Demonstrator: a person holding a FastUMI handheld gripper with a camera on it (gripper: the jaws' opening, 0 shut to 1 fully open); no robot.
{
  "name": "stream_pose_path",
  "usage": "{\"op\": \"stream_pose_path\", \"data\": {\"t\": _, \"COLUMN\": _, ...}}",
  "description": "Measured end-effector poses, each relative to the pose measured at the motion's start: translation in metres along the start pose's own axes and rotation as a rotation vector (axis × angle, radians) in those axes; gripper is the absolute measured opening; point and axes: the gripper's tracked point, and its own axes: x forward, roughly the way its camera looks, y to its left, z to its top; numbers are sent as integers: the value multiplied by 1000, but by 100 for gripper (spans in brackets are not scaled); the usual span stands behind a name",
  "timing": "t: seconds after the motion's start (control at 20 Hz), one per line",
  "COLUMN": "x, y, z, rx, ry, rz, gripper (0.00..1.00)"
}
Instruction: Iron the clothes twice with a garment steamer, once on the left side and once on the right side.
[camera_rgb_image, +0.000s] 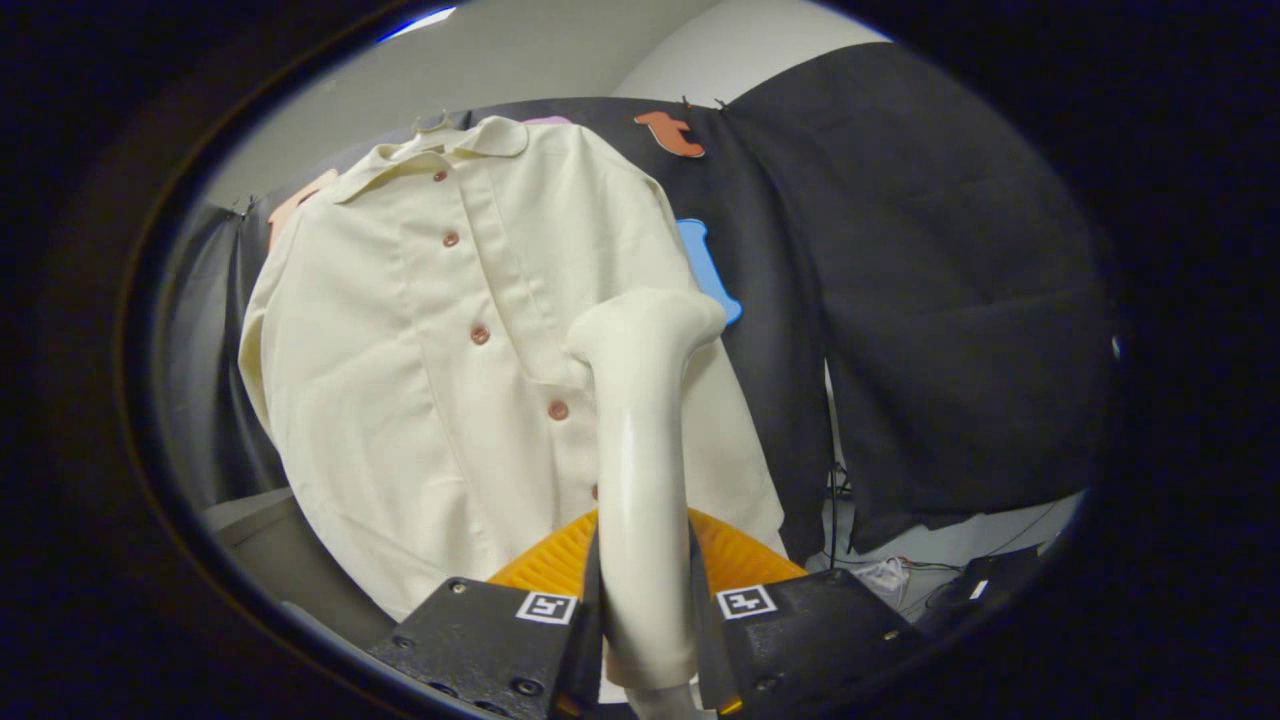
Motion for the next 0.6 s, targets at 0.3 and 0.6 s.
{"op": "stream_pose_path", "data": {"t": 0.3, "x": -17, "y": -19, "z": -44, "rx": 9, "ry": 77, "rz": -32, "gripper": 37}}
{"op": "stream_pose_path", "data": {"t": 0.6, "x": -36, "y": -34, "z": -82, "rx": 23, "ry": 145, "rz": -63, "gripper": 37}}
